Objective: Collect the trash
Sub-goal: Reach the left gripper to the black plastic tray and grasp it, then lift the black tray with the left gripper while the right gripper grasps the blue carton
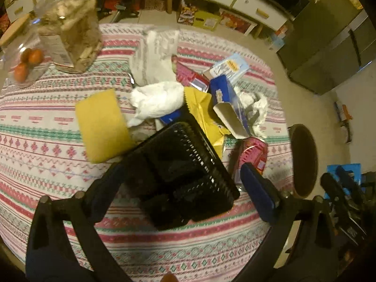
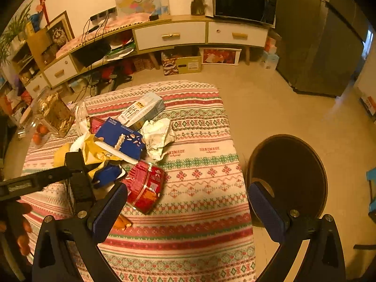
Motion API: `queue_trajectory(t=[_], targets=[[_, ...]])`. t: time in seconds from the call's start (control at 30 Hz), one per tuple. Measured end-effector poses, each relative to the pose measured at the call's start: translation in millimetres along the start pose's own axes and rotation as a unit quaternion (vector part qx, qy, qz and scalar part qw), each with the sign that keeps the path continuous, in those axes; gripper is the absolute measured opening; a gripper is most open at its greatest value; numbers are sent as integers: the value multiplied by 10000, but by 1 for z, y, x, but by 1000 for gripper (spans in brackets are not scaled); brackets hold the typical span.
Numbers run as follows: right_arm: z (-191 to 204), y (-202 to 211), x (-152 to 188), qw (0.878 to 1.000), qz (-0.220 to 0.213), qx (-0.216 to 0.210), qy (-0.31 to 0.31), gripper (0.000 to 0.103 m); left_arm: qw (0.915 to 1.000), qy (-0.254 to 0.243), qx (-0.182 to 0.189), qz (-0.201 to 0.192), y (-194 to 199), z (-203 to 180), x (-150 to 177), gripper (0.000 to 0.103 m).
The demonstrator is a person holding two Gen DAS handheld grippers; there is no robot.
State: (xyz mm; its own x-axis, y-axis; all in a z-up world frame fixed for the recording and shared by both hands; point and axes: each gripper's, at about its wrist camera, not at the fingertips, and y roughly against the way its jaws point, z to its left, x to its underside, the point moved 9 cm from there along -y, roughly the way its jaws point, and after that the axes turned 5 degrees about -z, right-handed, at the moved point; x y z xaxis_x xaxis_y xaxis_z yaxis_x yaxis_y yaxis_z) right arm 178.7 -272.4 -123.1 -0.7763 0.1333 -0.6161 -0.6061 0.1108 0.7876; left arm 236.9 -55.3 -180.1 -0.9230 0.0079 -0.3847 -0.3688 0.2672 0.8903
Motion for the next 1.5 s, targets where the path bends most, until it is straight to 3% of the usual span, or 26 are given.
queue_trajectory(t=[0.17, 0.27, 0.4, 0.6, 0.8, 0.97, 1.23, 1.4, 1.47, 1.5], targets=[[-22, -9, -7, 9975, -113, 672, 163, 103, 9953, -440, -864, -54, -21, -6, -1, 99], [-32, -12, -4, 9977, -85, 669, 34, 103, 9896, -684, -1264, -93, -26, -6, 1, 99], [-35, -15, 3, 9984, 19, 561, -45, 103, 9861, -873, -1405, -163, -20, -3, 3, 99], [-25, -14, 4, 9992, 38, 383, -107, 103, 9911, -744, -1099, -77, -1, 23, 8, 99], [1, -14, 3, 9999, 33, 133, 54, 103, 9911, -788, -1069, -8, 25, 70, 25, 89], [23, -17, 3, 9998, 49, -174, 76, 103, 9982, -238, -490, 243, 35, 117, 44, 68], [74, -32, -6, 9981, -99, -501, 344, 103, 9978, 410, 305, 428, 28, 150, 59, 21], [110, -53, -15, 9965, -185, -606, 550, 99, 9960, 471, 357, 669, 16, 153, 68, 22], [122, -57, -21, 9959, -281, -639, 568, 98, 9971, 350, 277, 614, 19, 152, 67, 33], [126, -58, -22, 9956, -317, -665, 571, 98, 9977, 313, 239, 554, 21, 153, 66, 49]])
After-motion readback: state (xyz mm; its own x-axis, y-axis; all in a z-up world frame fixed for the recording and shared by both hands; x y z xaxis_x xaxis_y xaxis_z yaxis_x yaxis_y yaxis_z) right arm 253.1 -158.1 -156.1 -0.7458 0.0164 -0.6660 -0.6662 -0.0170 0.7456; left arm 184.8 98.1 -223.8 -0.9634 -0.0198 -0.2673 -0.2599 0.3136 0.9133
